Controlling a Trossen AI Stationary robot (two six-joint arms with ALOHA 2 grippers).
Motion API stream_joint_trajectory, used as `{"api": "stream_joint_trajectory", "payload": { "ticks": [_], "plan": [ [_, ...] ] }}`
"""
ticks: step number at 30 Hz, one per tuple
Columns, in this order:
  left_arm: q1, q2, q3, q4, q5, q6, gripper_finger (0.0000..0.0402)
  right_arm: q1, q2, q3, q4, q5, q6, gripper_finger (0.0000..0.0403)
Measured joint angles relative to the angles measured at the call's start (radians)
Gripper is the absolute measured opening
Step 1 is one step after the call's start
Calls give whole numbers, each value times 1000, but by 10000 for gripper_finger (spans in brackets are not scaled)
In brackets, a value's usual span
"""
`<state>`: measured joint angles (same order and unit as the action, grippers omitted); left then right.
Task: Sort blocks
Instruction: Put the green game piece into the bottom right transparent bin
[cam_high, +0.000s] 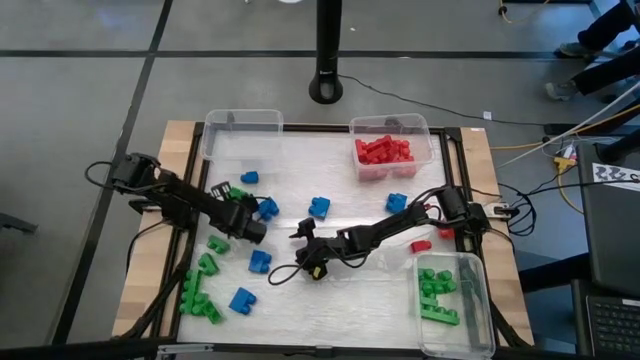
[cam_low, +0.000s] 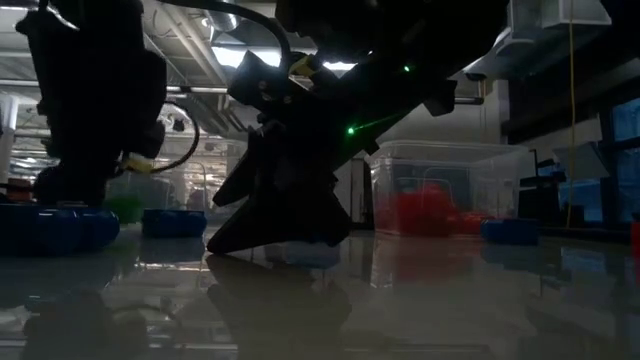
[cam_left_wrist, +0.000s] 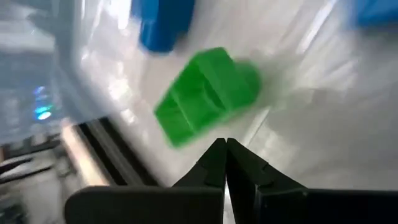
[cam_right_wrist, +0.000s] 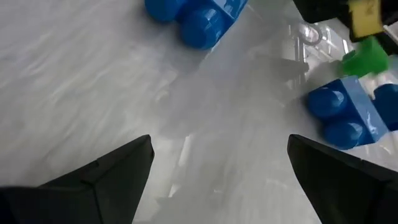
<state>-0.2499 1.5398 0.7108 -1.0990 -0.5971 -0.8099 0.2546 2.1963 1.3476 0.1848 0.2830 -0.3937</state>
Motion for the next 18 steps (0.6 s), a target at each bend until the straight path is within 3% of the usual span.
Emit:
{"api": "stream_joint_trajectory", "payload": {
  "ticks": [3, 9, 15, 18],
  "plan": [
    [-29, -58, 21, -7, 20, 7, 1, -3, 0, 16, -34, -75, 3, 374],
    [-97, -211, 57, 3, 47, 16, 1, 3, -64, 34, -210, -93, 19, 374],
    [-165, -356, 60, 121, 46, 59, 1, 1, -129, 34, -302, -36, 15, 374],
    [-163, -383, 50, 110, -42, 47, 0, -1, -129, 34, -303, -14, 2, 374]
  ]
}}
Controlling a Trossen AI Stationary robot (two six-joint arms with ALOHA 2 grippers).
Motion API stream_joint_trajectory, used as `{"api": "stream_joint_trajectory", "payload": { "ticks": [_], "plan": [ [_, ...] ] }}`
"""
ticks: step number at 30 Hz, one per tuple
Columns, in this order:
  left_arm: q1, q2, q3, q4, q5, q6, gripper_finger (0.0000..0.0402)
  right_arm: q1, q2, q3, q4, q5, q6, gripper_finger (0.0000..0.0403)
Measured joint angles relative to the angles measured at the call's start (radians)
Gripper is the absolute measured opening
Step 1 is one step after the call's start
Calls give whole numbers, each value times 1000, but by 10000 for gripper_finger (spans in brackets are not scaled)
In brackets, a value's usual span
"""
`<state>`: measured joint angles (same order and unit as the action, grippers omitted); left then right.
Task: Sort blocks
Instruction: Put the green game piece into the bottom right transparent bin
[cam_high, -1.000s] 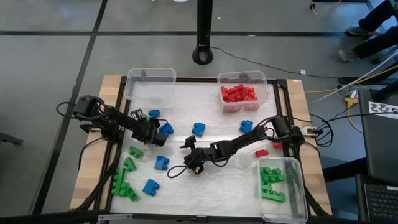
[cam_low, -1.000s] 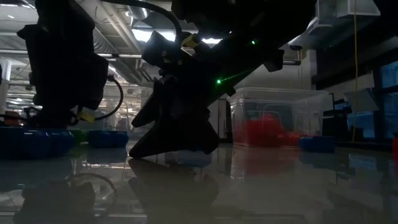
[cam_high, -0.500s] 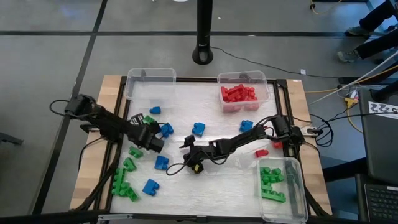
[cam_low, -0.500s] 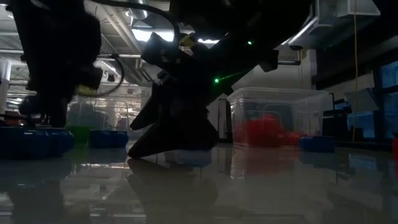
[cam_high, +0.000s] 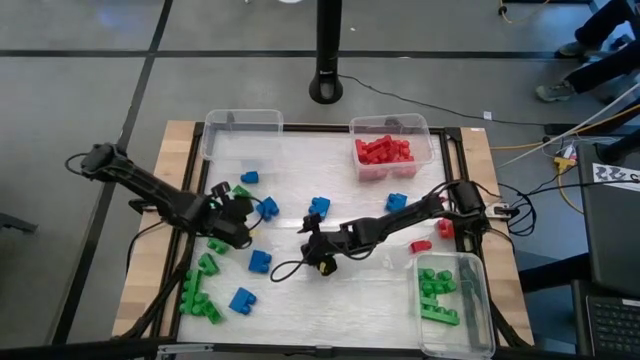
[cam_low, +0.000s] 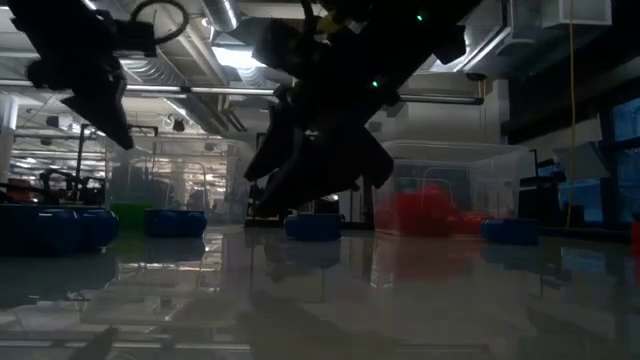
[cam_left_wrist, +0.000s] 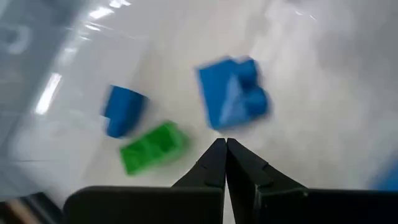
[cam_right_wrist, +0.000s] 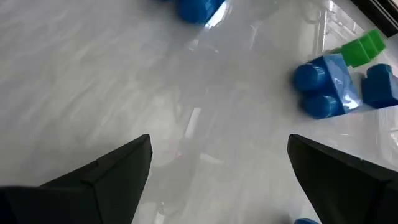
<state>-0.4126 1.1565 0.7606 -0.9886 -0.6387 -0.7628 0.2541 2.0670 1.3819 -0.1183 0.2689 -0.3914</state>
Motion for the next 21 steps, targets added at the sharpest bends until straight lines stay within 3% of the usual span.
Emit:
{"api": "stream_joint_trajectory", "payload": {
  "ticks": [2, 5, 12, 15, 21],
  "plan": [
    [16, -3, -20, 16, -11, -15, 0, 1, 9, 1, 14, 0, -2, 374],
    [85, -1, -41, 17, 65, -30, 12, 1, 15, -8, 7, 0, -2, 374],
    [307, -1, -56, 103, 234, -9, 120, 1, 14, -38, 43, 9, -6, 374],
    [375, 1, -67, 122, 249, -30, 155, 1, 14, -58, 61, 9, -10, 374],
    [440, 9, -116, 189, 294, -2, 171, 1, 14, -78, 70, 11, -10, 374]
  ]
}}
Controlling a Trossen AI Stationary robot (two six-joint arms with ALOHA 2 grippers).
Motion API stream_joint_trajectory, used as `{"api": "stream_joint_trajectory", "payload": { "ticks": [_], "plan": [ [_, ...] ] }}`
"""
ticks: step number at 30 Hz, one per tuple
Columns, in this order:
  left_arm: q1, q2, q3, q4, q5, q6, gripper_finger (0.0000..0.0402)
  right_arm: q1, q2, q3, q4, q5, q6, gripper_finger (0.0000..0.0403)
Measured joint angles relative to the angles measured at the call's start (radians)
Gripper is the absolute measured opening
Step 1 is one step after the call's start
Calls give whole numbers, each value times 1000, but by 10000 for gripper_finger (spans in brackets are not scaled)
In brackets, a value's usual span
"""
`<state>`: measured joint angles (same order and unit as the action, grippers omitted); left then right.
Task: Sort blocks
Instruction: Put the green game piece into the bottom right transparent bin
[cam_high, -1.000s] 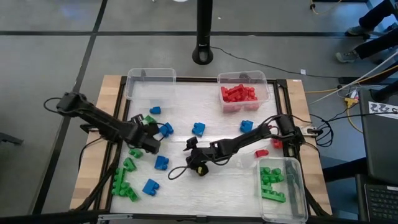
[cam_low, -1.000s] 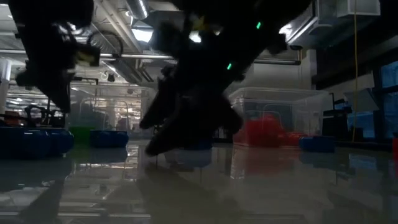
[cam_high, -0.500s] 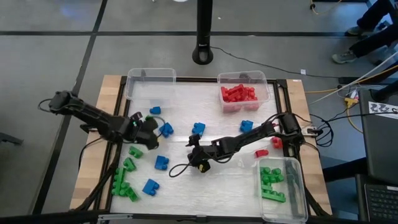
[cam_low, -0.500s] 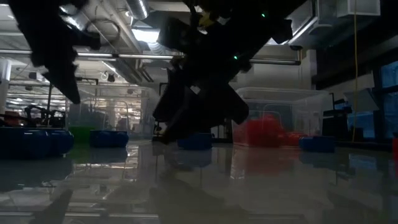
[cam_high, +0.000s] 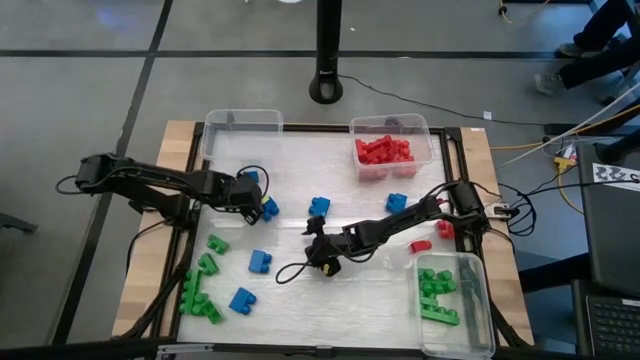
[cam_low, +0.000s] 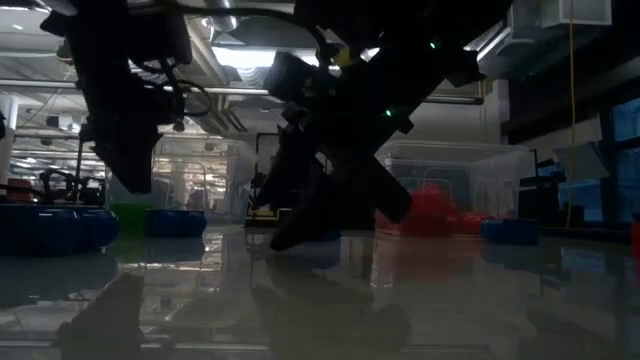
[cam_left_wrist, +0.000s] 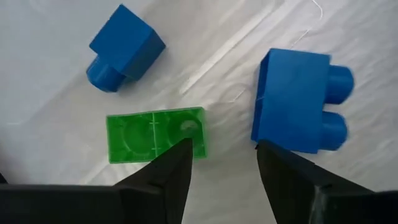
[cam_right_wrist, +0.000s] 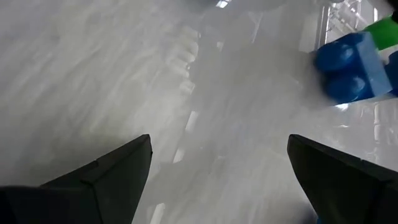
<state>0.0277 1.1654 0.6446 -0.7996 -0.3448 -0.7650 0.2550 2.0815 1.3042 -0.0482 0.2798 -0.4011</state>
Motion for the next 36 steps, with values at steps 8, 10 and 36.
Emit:
{"api": "stream_joint_trajectory", "payload": {
  "ticks": [8, 10, 36],
  "plan": [
    [39, 17, -97, 139, -4, 56, 154, 0, 0, -5, 57, 6, 0, 374],
    [48, 23, -122, 185, -2, 80, 148, 0, 0, -5, 57, 6, 0, 374],
    [-289, -241, -63, 477, -28, 269, 6, 3, -163, -5, -8, 224, -116, 374]
  ]
}}
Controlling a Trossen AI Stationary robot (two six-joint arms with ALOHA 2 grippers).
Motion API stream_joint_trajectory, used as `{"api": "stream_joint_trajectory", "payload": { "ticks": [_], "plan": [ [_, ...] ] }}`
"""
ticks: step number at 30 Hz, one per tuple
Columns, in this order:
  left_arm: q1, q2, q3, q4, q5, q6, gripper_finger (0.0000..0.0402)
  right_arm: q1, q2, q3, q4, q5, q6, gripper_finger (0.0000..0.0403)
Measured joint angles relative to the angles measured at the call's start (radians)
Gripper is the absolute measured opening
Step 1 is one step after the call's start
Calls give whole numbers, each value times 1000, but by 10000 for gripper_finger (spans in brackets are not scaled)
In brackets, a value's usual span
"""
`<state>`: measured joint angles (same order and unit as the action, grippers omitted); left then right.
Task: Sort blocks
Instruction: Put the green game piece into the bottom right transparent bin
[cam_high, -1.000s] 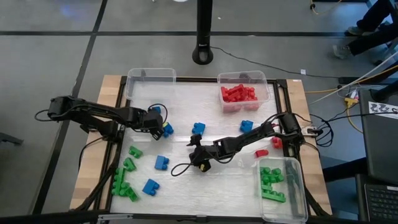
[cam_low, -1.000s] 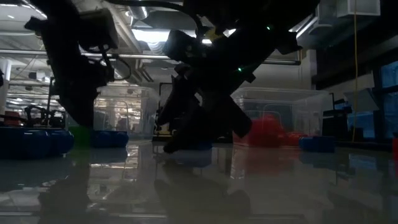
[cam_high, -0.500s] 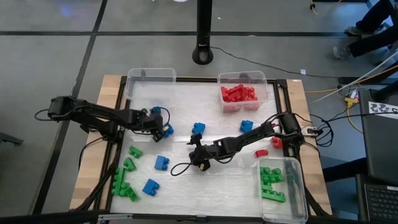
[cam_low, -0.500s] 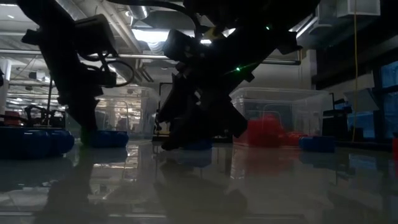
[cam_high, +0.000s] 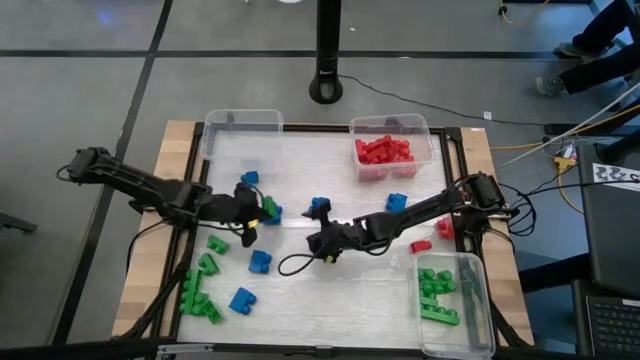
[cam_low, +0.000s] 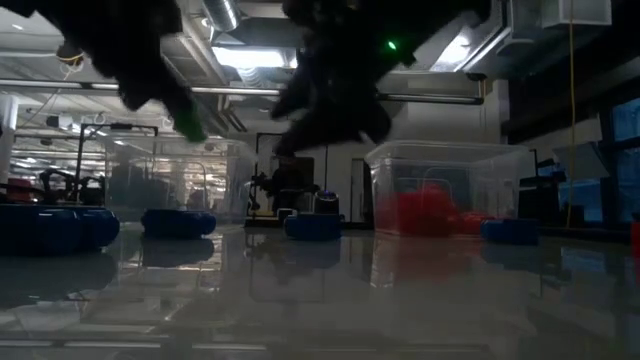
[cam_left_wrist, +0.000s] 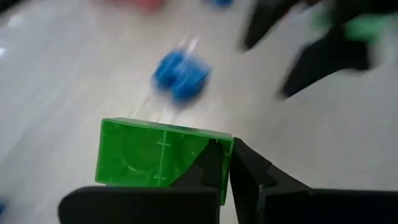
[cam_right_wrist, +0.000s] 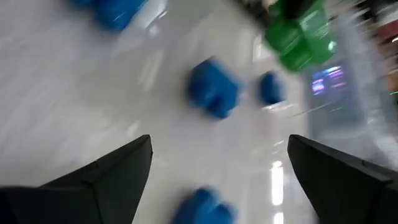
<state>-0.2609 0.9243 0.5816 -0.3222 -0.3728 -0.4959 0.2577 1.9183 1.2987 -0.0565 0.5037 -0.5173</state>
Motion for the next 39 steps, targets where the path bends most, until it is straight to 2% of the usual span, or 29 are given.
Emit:
{"api": "stream_joint_trajectory", "payload": {
  "ticks": [4, 11, 21, 25, 32, 33, 39],
  "plan": [
    [-54, -38, 0, 153, -2, 64, 5, 0, -2, 0, 193, 60, -132, 374],
    [-109, -6, -1, 355, 1, 114, 3, 0, 2, 0, 515, 103, -372, 374],
    [-137, 62, -1, 596, 26, 107, 4, 5, 35, 4, 707, 86, -543, 368],
    [-135, 80, -1, 622, 28, 103, 5, 10, 35, 6, 753, 77, -591, 317],
    [-132, 80, 0, 665, 17, 99, 20, -10, 36, 5, 756, 32, -614, 147],
    [-133, 80, 0, 665, 19, 100, 23, -10, 36, 5, 755, 27, -619, 133],
    [-96, 81, 0, 678, 26, 115, 61, -10, 36, 5, 769, 28, -633, 134]
  ]
}}
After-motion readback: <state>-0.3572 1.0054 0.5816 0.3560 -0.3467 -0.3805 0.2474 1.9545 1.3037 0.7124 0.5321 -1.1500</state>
